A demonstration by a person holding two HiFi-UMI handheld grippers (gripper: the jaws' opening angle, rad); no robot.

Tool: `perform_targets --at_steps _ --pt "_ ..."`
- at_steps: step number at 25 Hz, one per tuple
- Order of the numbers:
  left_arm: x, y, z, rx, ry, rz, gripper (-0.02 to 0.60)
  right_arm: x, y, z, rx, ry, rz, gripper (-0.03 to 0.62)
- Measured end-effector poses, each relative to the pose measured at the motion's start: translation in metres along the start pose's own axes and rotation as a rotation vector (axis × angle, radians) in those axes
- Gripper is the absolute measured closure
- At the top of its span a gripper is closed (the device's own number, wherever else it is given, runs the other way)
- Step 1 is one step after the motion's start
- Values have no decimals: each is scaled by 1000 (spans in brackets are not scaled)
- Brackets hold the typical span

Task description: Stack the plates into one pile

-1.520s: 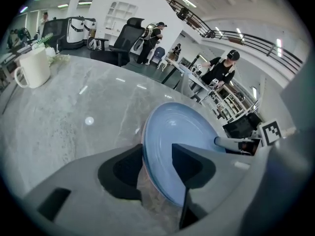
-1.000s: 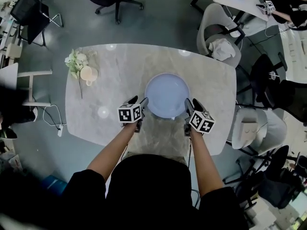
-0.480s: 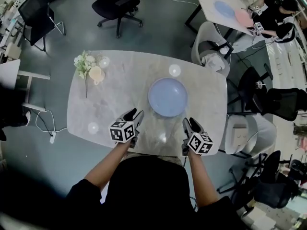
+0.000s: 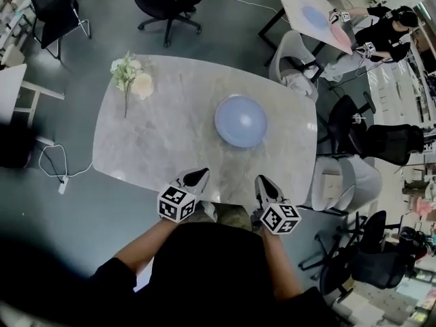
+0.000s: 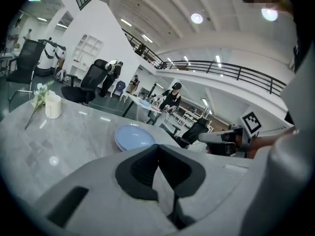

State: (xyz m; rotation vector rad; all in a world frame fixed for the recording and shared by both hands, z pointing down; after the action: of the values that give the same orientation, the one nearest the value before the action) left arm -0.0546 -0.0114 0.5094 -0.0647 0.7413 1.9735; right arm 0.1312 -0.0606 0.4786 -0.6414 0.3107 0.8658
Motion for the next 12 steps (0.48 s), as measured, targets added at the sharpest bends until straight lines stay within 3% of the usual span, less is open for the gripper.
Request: perform_targets --at_steps 4,12 --pt "26 -18 -2 -68 -81 -29 565 11 18 7 53 -38 -21 574" --pt "92 -69 -2 -138 -163 -203 565 65 46 12 205 -119 -55 579"
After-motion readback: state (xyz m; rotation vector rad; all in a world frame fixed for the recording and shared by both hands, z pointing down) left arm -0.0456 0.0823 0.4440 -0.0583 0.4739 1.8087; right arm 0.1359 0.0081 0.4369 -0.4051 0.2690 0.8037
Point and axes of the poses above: the fingertips, and each gripper's own axes: x backward along the fingers, y to its left, z out of its underside, the point moved 2 cm from there along x, backward along the fingers, and after that the axes turned 2 degrees about -x, right-handed, at the moved point
